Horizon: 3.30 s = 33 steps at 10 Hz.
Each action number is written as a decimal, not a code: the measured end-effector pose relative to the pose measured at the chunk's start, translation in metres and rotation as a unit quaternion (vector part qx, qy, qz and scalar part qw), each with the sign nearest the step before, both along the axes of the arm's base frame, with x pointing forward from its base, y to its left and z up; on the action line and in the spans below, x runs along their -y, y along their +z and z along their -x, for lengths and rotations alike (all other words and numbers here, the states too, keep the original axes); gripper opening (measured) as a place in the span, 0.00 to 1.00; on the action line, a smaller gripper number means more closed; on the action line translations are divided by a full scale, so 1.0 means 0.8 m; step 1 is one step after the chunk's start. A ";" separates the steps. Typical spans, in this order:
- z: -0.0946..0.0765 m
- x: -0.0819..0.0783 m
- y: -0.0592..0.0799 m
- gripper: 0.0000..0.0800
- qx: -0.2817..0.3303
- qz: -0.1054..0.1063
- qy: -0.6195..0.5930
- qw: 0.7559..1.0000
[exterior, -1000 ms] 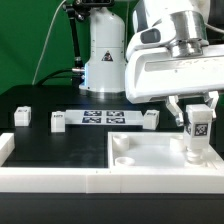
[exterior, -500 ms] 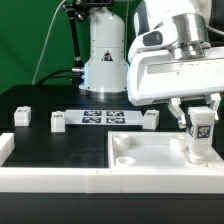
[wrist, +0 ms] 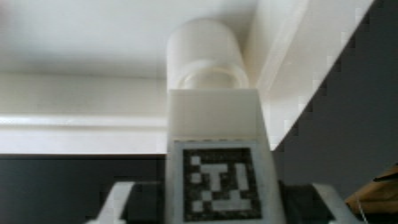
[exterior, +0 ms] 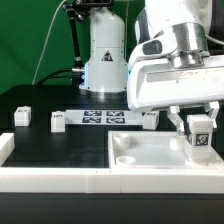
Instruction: Assemble one leg
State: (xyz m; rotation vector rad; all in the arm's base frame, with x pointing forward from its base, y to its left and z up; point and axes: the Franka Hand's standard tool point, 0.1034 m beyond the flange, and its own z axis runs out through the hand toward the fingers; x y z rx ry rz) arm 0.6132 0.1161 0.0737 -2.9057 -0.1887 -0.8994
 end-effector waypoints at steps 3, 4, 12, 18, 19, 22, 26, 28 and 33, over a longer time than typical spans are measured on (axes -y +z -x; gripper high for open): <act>0.000 0.000 0.000 0.36 0.000 0.000 0.000 1.000; 0.000 0.000 0.000 0.37 -0.002 0.000 0.000 1.000; 0.002 -0.001 -0.004 0.81 -0.009 0.000 0.001 1.000; -0.015 0.002 0.023 0.81 -0.070 -0.003 0.005 0.997; -0.017 0.001 0.020 0.81 -0.116 -0.004 0.010 0.993; -0.024 0.002 0.022 0.81 -0.221 -0.006 0.021 0.975; -0.025 0.005 0.017 0.78 -0.216 -0.005 0.019 0.976; -0.024 0.005 0.017 0.62 -0.216 -0.005 0.019 0.976; -0.024 0.003 0.017 0.36 -0.219 -0.023 -0.022 0.975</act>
Offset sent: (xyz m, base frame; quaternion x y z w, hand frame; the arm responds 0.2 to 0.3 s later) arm 0.0000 0.0000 0.0000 0.0000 0.0000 0.0000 1.0000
